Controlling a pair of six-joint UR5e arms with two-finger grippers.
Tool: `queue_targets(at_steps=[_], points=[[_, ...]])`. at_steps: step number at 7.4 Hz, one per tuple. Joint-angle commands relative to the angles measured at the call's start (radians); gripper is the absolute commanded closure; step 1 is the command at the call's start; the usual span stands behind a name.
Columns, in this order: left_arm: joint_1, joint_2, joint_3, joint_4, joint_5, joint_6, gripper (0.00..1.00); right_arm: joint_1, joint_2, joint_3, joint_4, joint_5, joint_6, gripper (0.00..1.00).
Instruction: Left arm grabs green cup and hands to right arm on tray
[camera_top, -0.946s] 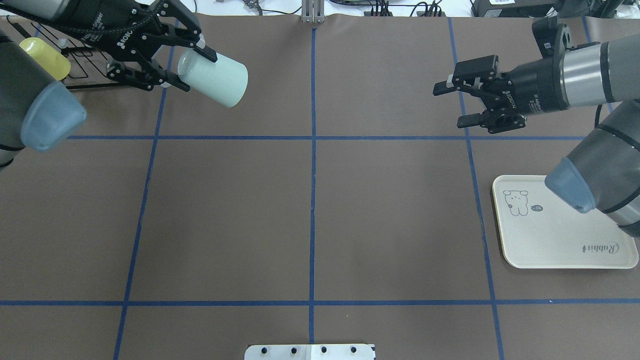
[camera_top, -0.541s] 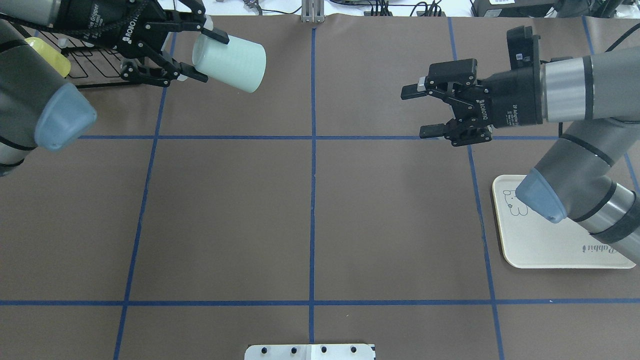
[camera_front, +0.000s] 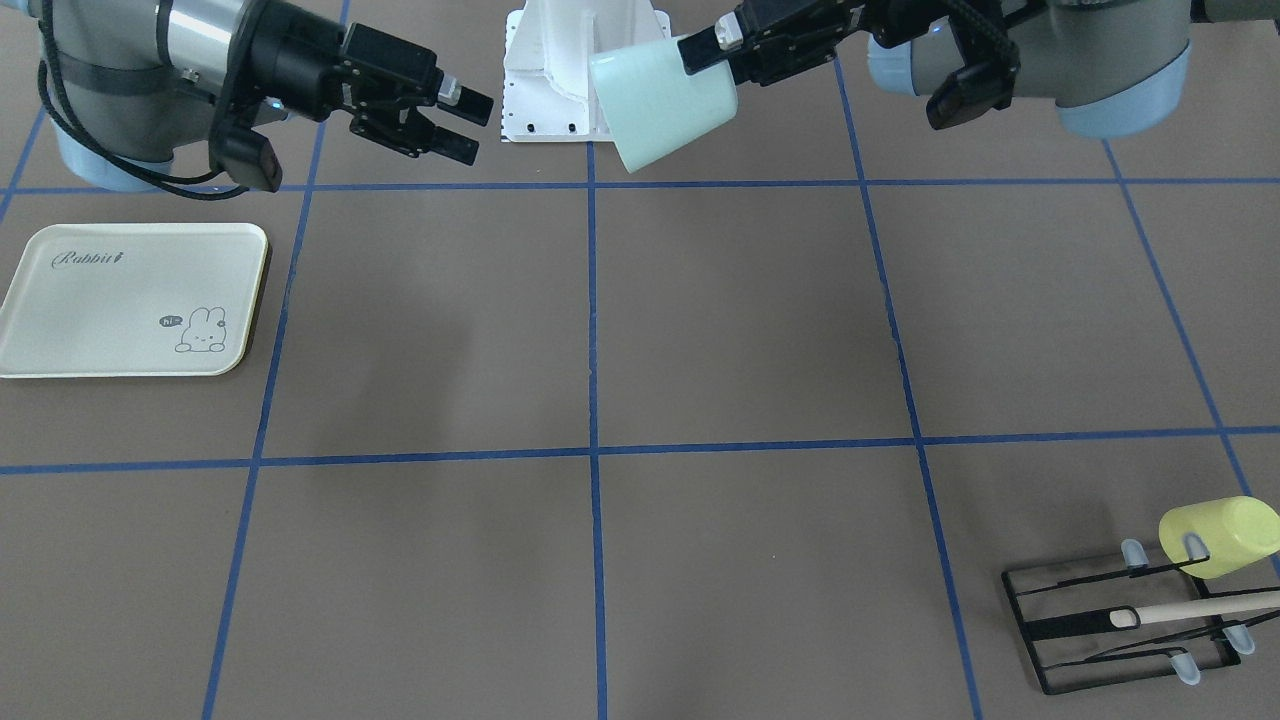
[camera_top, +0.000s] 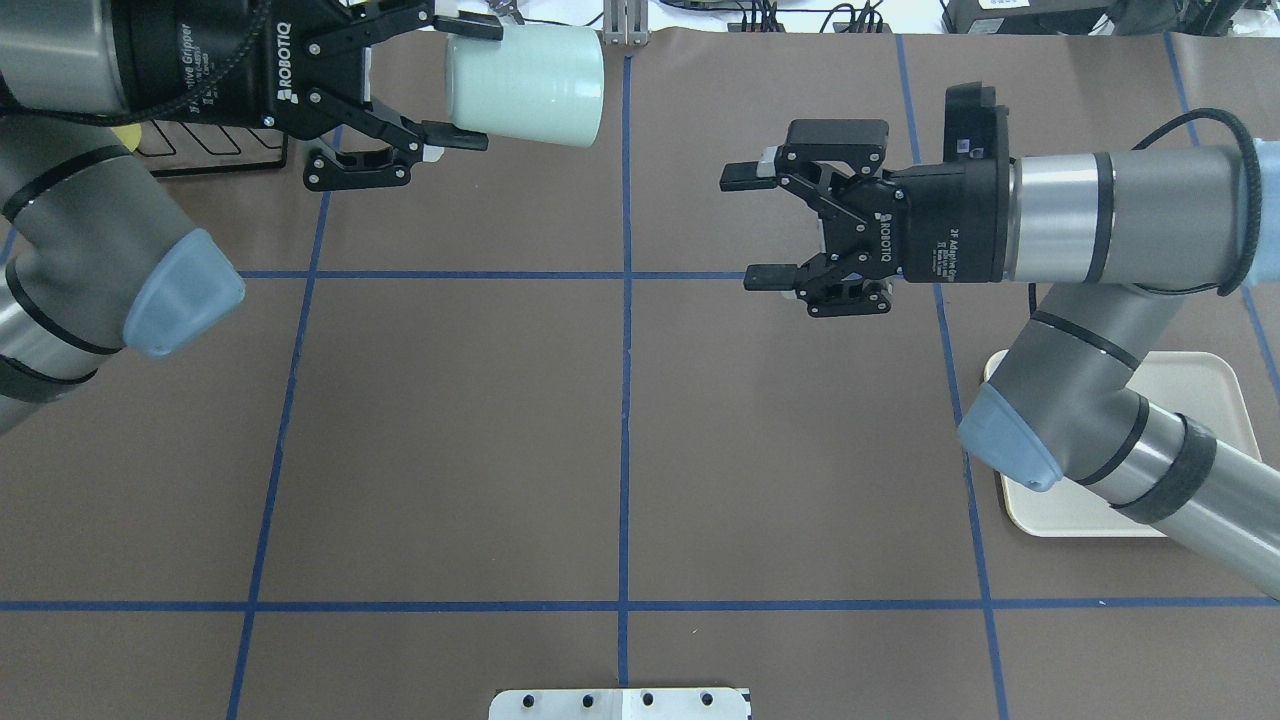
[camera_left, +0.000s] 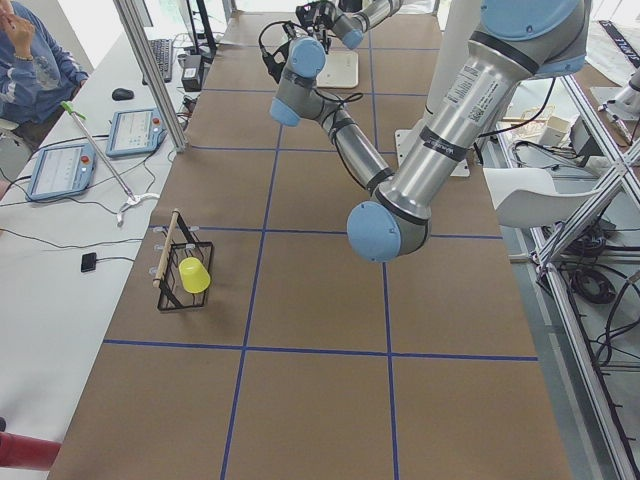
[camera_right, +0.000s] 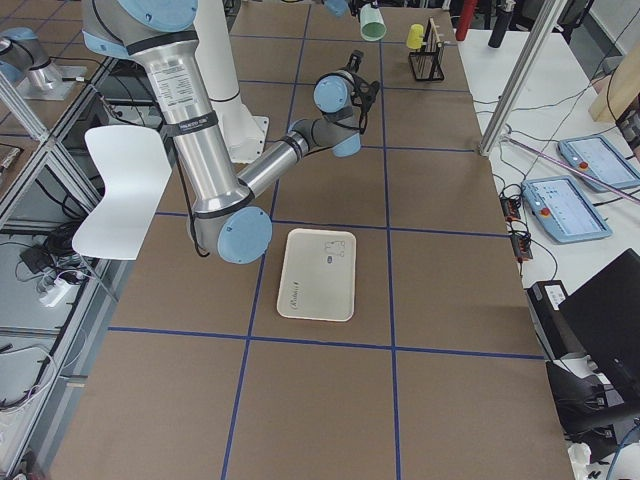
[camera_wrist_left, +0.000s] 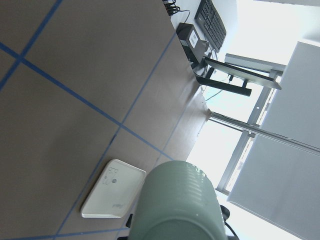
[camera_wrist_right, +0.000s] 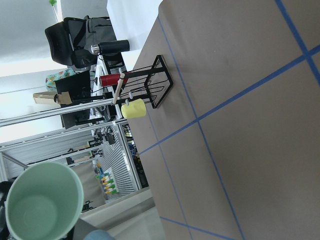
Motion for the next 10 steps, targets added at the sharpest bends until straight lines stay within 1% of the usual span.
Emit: queue_targets(at_steps=[1, 2, 3, 5, 7, 8, 10], points=[[0.014, 0.008, -0.011, -0.058, -0.004, -0.119, 1.00, -0.035, 0.041, -0.005, 0.097, -0.051, 0.151, 0.02], [0.021, 0.011, -0.010, -0.062, -0.033, -0.182, 1.00, -0.035, 0.040, -0.021, 0.163, -0.068, 0.190, 0.02], [0.030, 0.011, -0.010, -0.082, -0.033, -0.216, 1.00, -0.036, 0.034, -0.046, 0.240, -0.071, 0.192, 0.02], [0.041, 0.009, -0.011, -0.091, -0.030, -0.247, 1.00, -0.039, 0.029, -0.136, 0.450, -0.114, 0.192, 0.03], [0.067, -0.009, -0.011, -0.093, -0.017, -0.254, 1.00, -0.050, 0.034, -0.147, 0.475, -0.134, 0.190, 0.04], [0.111, -0.026, -0.011, -0.092, 0.037, -0.256, 1.00, -0.065, 0.040, -0.147, 0.489, -0.155, 0.189, 0.06], [0.126, -0.046, -0.008, -0.090, 0.051, -0.256, 1.00, -0.094, 0.034, -0.175, 0.607, -0.192, 0.186, 0.19]])
